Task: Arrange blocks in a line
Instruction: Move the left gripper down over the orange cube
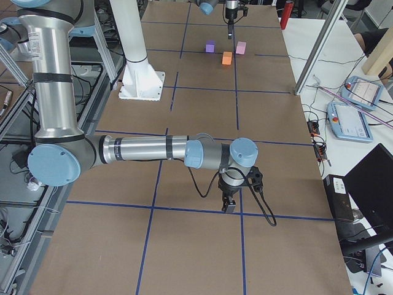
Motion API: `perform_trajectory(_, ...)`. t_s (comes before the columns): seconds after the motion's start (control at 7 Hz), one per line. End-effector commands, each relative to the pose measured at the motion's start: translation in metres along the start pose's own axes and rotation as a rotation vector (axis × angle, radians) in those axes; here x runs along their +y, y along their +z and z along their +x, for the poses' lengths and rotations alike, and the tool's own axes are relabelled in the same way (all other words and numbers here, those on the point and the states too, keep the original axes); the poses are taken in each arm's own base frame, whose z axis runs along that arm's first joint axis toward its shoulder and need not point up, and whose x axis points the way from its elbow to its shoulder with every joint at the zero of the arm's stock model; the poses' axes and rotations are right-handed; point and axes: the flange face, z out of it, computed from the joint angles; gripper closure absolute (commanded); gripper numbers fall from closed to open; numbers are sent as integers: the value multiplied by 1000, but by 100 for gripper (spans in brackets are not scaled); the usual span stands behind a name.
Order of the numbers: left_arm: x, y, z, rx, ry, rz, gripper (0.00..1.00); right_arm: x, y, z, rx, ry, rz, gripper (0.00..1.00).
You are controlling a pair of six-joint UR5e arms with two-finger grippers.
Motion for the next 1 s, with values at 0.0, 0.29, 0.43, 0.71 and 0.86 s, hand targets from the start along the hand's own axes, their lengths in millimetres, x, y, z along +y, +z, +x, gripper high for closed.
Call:
perform_trajectory(0.0,15,37,7,-50,30,1,0,0,0,0,0,-1,0,0)
perform_trajectory(0.29,13,50,0,-66,20,-14,0,0,0,0,0,-1,0,0)
perform_trajectory(0.43,11,59,-6,-67,16,-15,0,0,0,0,0,1,0,0)
perform_trajectory(0.71,9,66,-11,-68,15,-16,0,0,0,0,0,-1,0,0)
perform_trajectory(0.86,8,66,-10,-67,13,-15,0,0,0,0,0,1,0,0)
